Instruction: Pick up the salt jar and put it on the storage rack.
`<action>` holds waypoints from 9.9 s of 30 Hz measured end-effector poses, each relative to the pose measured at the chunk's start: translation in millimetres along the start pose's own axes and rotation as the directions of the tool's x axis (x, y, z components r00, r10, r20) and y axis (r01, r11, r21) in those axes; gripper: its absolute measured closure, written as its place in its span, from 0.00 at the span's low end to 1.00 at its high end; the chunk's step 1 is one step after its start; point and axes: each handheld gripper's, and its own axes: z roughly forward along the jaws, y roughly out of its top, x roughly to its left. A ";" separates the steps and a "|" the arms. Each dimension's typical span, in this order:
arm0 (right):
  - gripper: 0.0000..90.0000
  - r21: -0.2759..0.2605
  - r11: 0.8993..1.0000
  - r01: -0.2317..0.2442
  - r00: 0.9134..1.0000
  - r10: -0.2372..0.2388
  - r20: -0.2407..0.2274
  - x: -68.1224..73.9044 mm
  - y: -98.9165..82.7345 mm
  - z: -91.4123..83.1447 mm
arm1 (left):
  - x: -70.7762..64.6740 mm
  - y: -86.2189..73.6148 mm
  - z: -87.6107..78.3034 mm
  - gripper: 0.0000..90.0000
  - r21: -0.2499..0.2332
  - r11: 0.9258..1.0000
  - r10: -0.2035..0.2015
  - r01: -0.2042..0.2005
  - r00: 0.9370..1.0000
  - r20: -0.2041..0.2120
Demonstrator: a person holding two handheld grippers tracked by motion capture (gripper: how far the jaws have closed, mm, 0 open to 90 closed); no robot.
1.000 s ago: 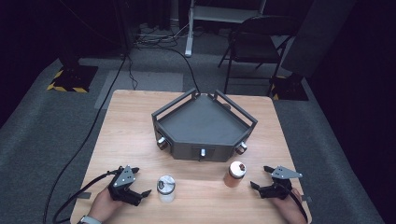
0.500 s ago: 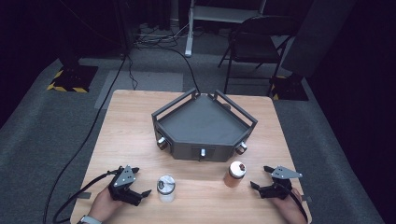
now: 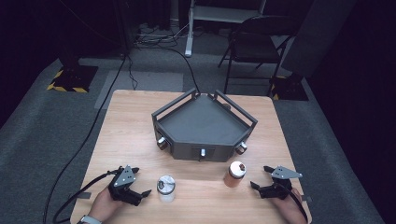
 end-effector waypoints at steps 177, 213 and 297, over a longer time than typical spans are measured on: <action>0.05 -0.001 1.000 0.002 1.000 -0.002 0.003 3.1 -1.3 -1.8 | 1.4 221.3 91.4 0.27 -0.150 0.985 -0.100 0.082 0.988 -0.116; 0.04 -0.001 1.000 0.000 1.000 0.000 0.007 3.9 -1.1 -1.5 | -35.0 100.5 38.6 0.14 0.175 0.970 0.168 -0.172 0.985 0.036; 0.04 0.001 1.000 0.007 1.000 -0.007 -0.010 0.2 0.2 -0.1 | -28.2 30.9 48.0 0.04 -0.025 0.998 0.066 -0.064 0.994 0.088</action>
